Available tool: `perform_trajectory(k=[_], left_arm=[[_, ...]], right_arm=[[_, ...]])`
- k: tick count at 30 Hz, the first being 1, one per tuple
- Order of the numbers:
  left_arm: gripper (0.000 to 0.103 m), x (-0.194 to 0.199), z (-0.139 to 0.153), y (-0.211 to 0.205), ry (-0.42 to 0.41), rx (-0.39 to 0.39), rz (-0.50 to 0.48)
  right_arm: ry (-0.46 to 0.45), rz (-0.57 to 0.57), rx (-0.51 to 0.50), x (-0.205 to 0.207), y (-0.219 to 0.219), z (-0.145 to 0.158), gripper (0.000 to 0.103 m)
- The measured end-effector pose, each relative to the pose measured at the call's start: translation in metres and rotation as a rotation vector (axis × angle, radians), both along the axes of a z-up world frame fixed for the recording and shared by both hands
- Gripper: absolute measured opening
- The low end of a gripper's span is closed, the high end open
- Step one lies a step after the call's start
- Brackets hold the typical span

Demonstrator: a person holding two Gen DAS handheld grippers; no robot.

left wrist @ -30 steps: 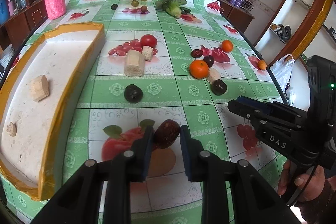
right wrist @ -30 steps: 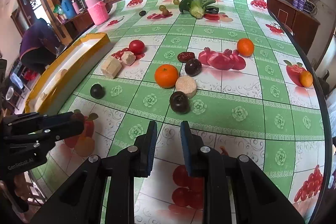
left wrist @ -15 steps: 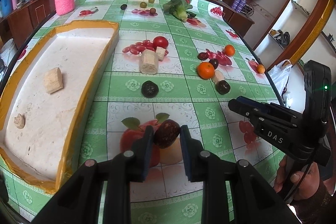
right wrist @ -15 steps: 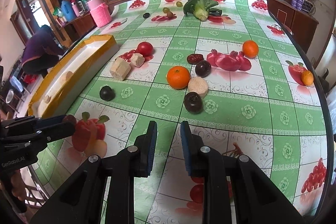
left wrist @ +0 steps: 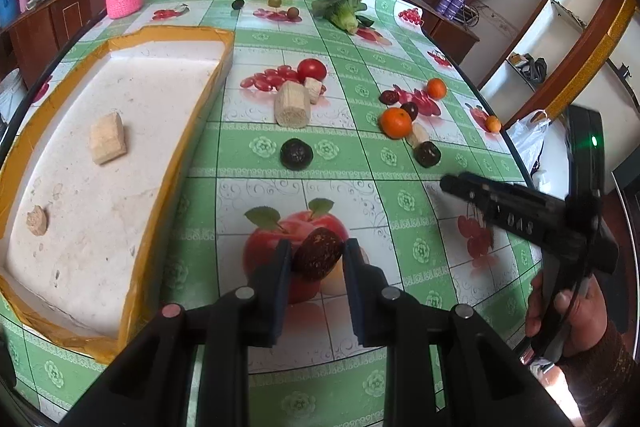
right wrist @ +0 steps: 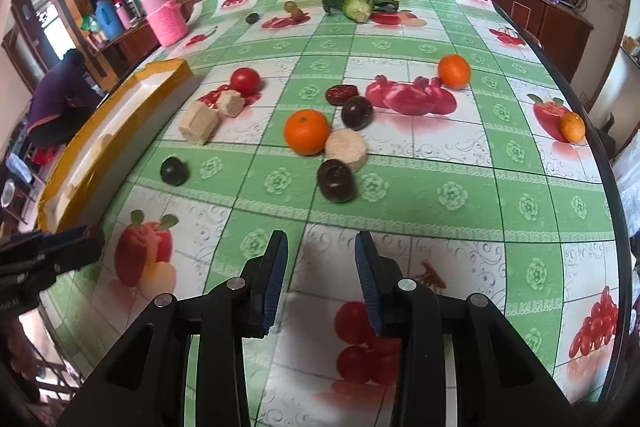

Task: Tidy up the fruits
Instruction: 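Carry the plum and date into the white tray and open both tools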

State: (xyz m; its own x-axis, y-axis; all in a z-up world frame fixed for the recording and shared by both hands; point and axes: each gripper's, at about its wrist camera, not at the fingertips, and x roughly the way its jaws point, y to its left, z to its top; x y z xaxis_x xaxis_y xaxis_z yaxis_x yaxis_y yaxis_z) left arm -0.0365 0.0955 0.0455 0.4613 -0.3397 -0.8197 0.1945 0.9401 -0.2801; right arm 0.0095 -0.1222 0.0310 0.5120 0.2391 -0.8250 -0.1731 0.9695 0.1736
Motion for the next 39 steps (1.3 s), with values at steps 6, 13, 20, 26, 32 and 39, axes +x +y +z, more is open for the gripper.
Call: perform_trajectory(k=[6,13,20,26,32,39], left_arm=[[0.028,-0.001,-0.003,-0.007,0.014,-0.001,-0.021],[0.028,-0.003,-0.001,-0.009,0.013,-0.017,-0.03],[0.028,-0.001,0.003,-0.01,0.006,-0.037,-0.029],[0.028,0.0,0.01,-0.011,-0.011,-0.055,-0.036],[0.028,-0.002,0.014,-0.003,-0.018,-0.054,-0.019],[0.028,-0.006,0.009,0.002,-0.006,-0.047,-0.017]], right_arm=[[0.044,-0.018,0.034,0.037,0.003,-0.016,0.035],[-0.031,-0.019,-0.043,0.026,0.002,-0.009,0.024],[-0.089,0.019,-0.067,0.002,0.0,0.019,0.024],[-0.092,0.036,-0.06,-0.002,0.006,0.028,0.024],[-0.055,0.055,-0.075,0.004,0.014,0.019,0.025],[-0.005,0.08,-0.069,0.013,0.021,0.001,0.036]])
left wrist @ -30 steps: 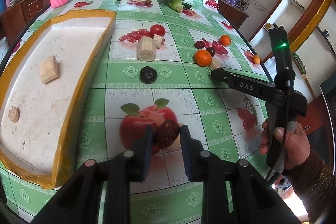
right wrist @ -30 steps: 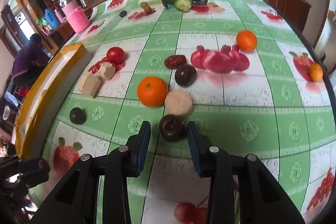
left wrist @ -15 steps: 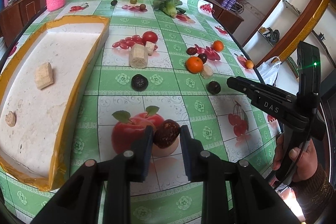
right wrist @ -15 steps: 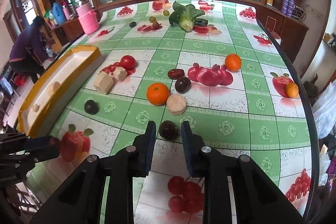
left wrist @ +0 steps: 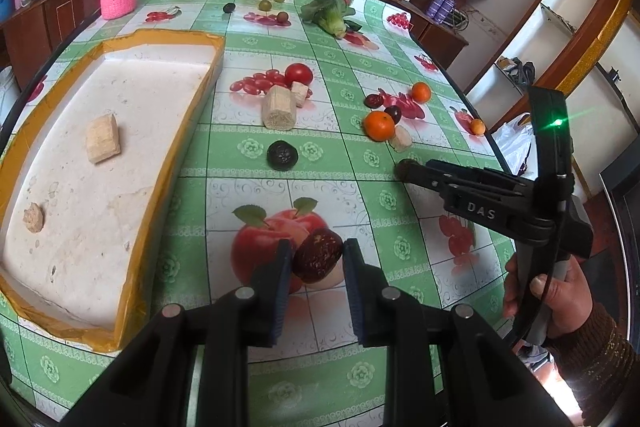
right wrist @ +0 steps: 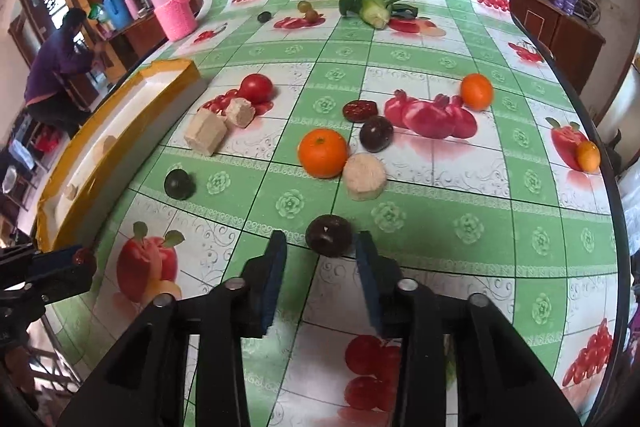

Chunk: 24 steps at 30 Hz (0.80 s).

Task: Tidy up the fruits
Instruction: 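Carry the plum and date into the white tray and open both tools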

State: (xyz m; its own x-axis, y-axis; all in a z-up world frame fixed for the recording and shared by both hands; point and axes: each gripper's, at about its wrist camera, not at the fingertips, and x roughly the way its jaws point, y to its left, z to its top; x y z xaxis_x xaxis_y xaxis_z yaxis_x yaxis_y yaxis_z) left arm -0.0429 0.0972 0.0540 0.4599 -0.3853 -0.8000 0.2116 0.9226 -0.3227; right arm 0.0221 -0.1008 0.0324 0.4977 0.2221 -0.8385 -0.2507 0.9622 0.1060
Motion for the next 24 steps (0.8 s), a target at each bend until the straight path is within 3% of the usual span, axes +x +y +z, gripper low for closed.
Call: perform_trajectory(k=[5,6,8,24], left_arm=[[0.028,-0.001,-0.004,-0.003,0.012,0.002,-0.012],[0.028,-0.001,-0.004,-0.003,0.011,-0.001,-0.014],[0.028,-0.001,-0.004,-0.004,0.011,-0.001,-0.016],[0.028,0.007,0.009,0.005,-0.016,-0.04,0.008]], right_arm=[[0.026,0.0,-0.042,0.01,0.002,-0.016,0.035],[0.022,-0.004,-0.061,0.009,0.002,-0.018,0.027],[0.006,0.0,-0.068,0.005,0.002,-0.018,0.025],[-0.064,0.059,-0.043,-0.01,0.017,0.029,0.025]])
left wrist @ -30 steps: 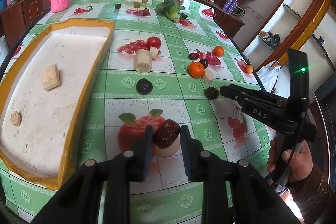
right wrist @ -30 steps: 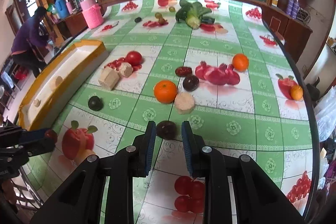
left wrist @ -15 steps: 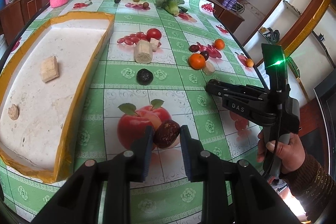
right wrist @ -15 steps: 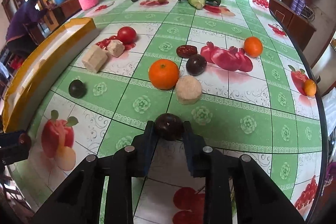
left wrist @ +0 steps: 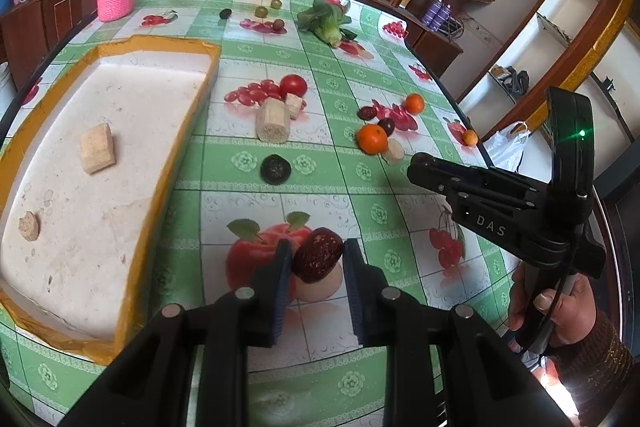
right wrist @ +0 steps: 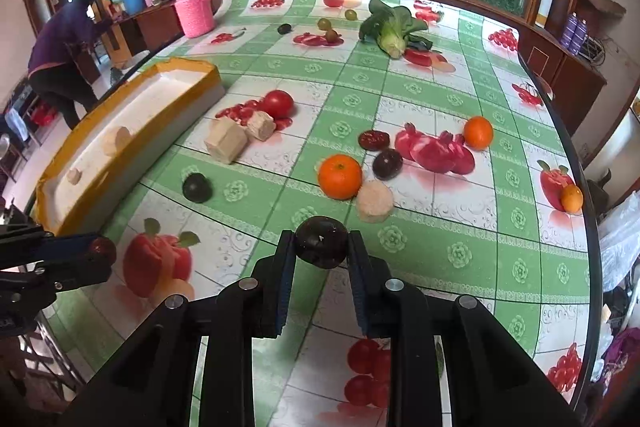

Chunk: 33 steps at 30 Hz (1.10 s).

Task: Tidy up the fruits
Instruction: 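Carry the plum and date into the white tray and open both tools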

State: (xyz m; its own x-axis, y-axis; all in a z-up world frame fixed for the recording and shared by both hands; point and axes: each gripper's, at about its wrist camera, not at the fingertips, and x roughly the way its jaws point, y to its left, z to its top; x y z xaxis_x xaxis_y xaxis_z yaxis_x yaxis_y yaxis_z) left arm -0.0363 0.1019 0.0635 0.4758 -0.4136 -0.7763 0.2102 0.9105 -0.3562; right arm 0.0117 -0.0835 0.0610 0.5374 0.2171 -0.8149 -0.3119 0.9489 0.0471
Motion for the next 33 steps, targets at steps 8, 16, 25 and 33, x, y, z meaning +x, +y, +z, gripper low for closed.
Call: perform_trajectory(k=[8,16,25,33], left_arm=[[0.028,0.003,0.008,0.045,-0.025,-0.002,0.113],[0.028,0.004,0.002,0.109,-0.026,0.034,0.274],[0.028,0.023,-0.014,0.155,-0.005,0.088,0.379],[0.028,0.057,-0.029,0.165,0.022,0.1,0.384]], right_arm=[[0.002,0.08,0.062,0.018,0.045,0.015,0.025],[0.005,0.193,0.109,0.044,0.113,0.026,0.025],[0.061,0.279,0.134,0.081,0.188,0.012,0.025],[0.119,0.295,0.085,0.109,0.224,-0.018,0.025]])
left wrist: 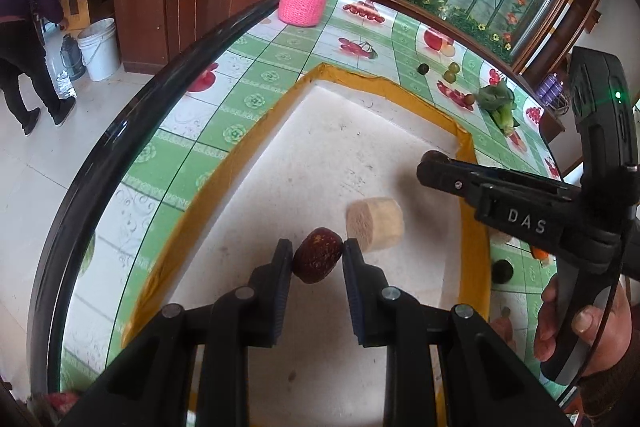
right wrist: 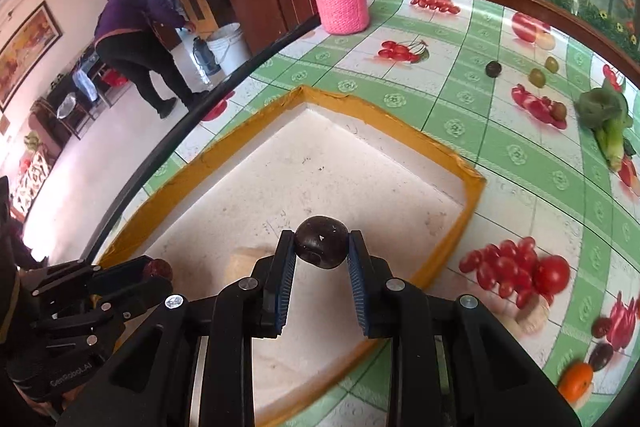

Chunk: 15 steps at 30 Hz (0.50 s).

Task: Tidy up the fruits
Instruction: 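Carry the plum and date into the white tray and open both tools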

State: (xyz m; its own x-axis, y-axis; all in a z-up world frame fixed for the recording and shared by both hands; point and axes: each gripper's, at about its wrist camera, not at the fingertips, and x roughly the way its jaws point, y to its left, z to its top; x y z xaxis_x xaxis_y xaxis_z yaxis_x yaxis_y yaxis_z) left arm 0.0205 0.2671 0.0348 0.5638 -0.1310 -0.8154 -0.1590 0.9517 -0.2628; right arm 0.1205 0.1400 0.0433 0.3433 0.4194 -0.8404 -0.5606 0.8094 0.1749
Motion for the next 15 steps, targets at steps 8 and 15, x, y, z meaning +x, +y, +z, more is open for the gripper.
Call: perform_trajectory(k=[8,15], left_arm=[[0.028,0.021,-0.011,0.0,0.038,0.048,-0.021],[0.029,0.023,-0.022,0.003,0.063,0.045,-0.007]], right_arm=[[-0.002,0.028,-0.081,0.018,0.015,-0.021,0.025],[0.001,0.044,-0.108,0.026,0.019,-0.031,0.026]])
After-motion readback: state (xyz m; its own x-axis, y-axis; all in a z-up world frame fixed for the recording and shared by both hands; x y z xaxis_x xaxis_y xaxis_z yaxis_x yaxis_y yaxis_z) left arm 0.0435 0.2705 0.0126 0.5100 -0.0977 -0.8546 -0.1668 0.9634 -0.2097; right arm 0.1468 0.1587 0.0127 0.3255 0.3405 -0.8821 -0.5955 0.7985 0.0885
